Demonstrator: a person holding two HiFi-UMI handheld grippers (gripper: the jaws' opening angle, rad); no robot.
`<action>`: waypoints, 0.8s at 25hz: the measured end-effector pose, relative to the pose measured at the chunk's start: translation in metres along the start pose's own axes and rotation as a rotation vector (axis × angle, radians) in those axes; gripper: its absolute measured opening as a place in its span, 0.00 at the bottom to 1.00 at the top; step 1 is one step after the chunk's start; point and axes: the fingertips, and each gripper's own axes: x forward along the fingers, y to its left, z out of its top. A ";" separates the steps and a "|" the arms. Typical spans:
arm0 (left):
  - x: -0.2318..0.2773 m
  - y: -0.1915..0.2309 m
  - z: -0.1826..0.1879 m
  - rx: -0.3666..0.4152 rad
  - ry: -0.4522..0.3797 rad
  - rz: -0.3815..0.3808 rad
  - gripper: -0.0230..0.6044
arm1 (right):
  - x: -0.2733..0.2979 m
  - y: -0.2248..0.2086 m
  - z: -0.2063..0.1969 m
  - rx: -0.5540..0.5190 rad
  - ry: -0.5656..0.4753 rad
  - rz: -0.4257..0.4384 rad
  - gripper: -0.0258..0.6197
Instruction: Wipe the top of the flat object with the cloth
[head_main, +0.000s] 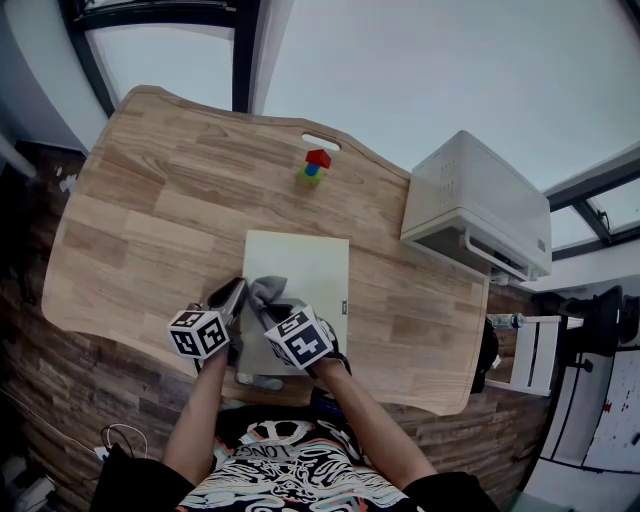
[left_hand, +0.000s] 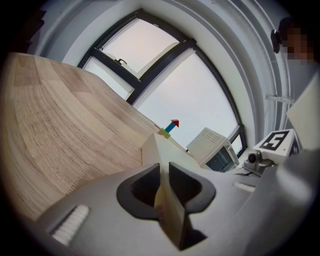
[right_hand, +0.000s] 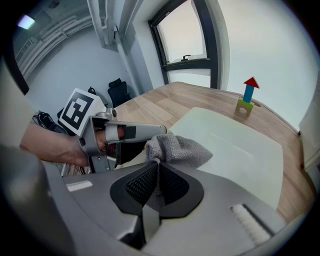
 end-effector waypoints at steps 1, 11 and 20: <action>0.000 0.000 0.000 0.000 0.000 0.000 0.22 | 0.000 0.001 0.000 -0.001 0.000 0.001 0.05; 0.001 0.000 0.000 -0.001 -0.002 -0.003 0.22 | -0.002 0.005 -0.004 -0.012 -0.001 0.002 0.05; 0.000 0.000 -0.001 -0.004 -0.002 -0.006 0.22 | -0.002 0.011 -0.009 -0.021 0.006 0.007 0.06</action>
